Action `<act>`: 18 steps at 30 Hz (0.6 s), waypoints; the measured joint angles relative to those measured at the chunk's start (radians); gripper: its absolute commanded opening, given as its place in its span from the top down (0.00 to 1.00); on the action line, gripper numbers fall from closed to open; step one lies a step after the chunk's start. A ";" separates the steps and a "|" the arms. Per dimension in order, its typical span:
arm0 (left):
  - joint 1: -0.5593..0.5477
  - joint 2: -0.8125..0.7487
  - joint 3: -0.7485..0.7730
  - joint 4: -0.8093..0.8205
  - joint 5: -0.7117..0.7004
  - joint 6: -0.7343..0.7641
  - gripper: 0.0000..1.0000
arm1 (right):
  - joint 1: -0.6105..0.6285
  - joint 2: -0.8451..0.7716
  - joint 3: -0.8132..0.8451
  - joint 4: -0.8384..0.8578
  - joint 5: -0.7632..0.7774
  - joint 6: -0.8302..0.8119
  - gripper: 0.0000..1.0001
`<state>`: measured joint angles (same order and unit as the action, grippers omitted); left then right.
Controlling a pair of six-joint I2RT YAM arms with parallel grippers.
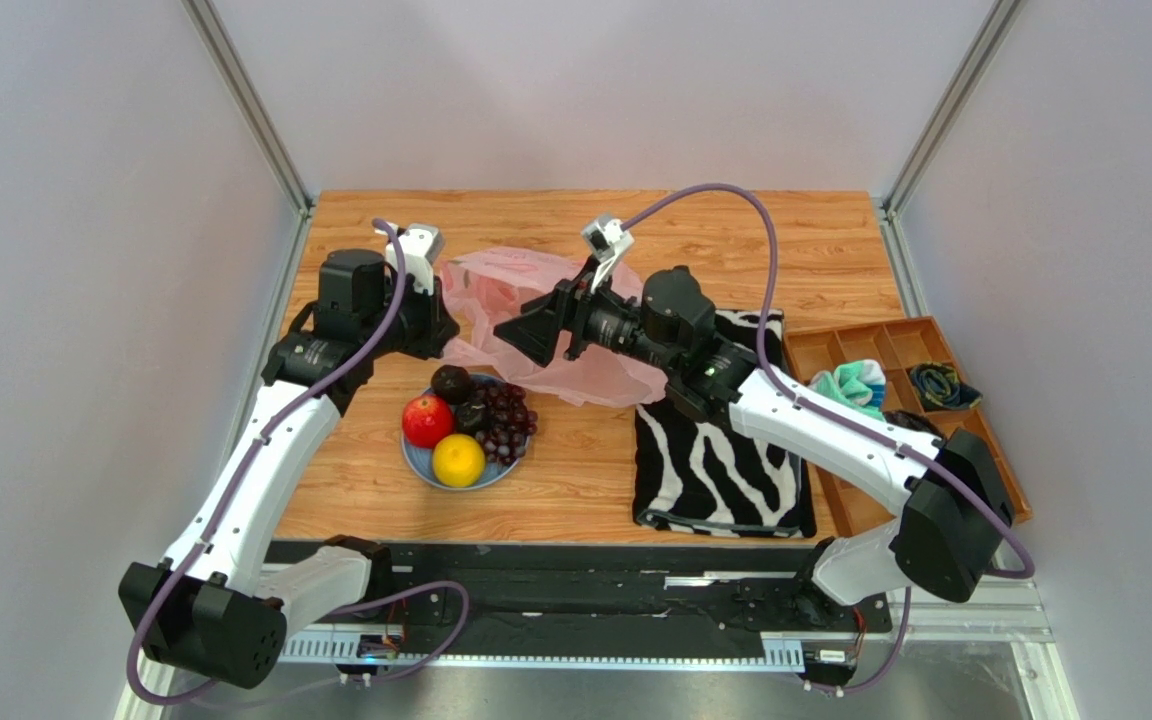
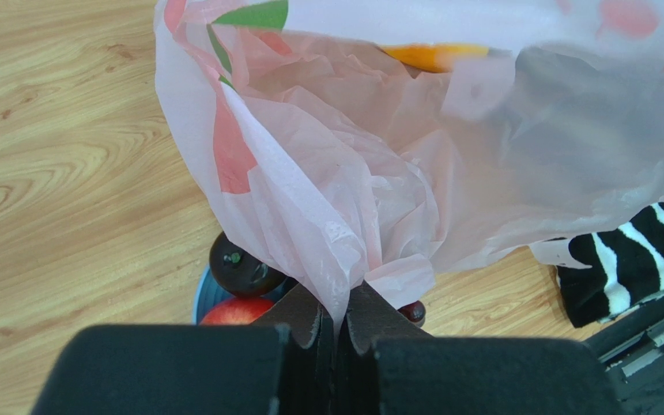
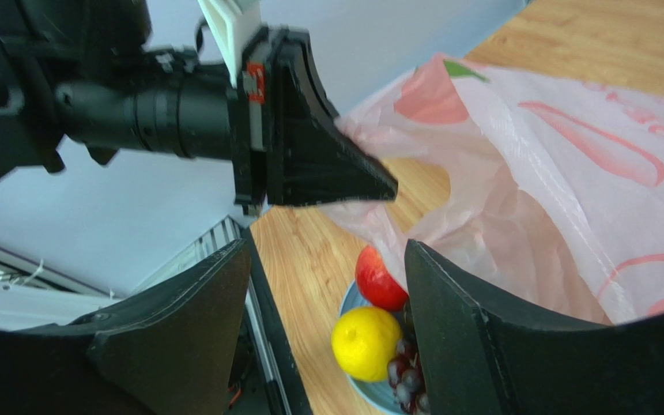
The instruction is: Place the fruits into the plastic bag
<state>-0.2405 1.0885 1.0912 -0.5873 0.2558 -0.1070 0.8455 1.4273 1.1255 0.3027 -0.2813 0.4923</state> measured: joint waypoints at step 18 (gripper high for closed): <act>0.000 0.006 0.000 0.000 -0.003 0.000 1.00 | 0.270 0.079 -0.009 -0.306 0.227 -0.105 0.48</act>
<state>-0.2405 1.0943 1.0912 -0.5877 0.2527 -0.1066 1.1160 1.5063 1.1168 -0.0036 -0.0547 0.3870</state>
